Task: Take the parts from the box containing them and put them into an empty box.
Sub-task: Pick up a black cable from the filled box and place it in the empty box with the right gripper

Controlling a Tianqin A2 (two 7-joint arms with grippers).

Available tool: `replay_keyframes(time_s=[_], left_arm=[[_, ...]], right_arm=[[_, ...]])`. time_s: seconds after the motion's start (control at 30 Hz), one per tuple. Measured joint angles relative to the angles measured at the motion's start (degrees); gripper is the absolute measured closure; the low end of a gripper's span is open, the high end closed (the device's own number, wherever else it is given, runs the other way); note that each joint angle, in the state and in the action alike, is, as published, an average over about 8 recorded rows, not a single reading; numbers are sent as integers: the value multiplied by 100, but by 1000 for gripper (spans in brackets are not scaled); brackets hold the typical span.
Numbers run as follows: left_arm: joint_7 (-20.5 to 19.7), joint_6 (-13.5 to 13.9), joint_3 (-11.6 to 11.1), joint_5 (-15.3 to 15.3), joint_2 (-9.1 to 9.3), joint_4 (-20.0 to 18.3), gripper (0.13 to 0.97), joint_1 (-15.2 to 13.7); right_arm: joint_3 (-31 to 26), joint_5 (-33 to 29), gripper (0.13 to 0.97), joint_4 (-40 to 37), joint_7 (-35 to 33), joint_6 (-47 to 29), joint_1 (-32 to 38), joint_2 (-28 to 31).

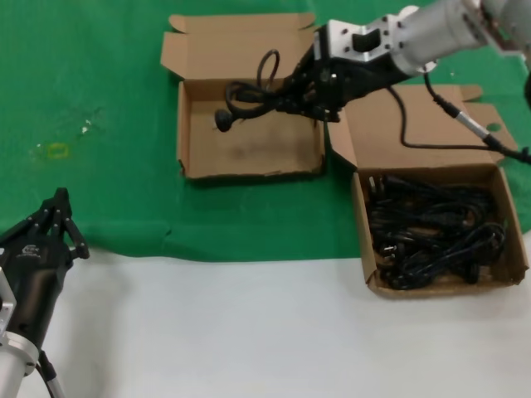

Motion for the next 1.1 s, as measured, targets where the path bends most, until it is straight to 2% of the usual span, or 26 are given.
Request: replay_keyframes(time_s=[0.23,0.4,1.1], left_arm=[[0,0,0,0,0,0,953,0],[0,0,0,0,0,0,953,0],[0,0,0,0,0,0,953,0]], right_arm=[[58,40,876,-236,-12,614,-79,-281],[-191,266,876,-156,72,960,-226,-375],[-3010,2940,876,436,289,1889,-717,-415]])
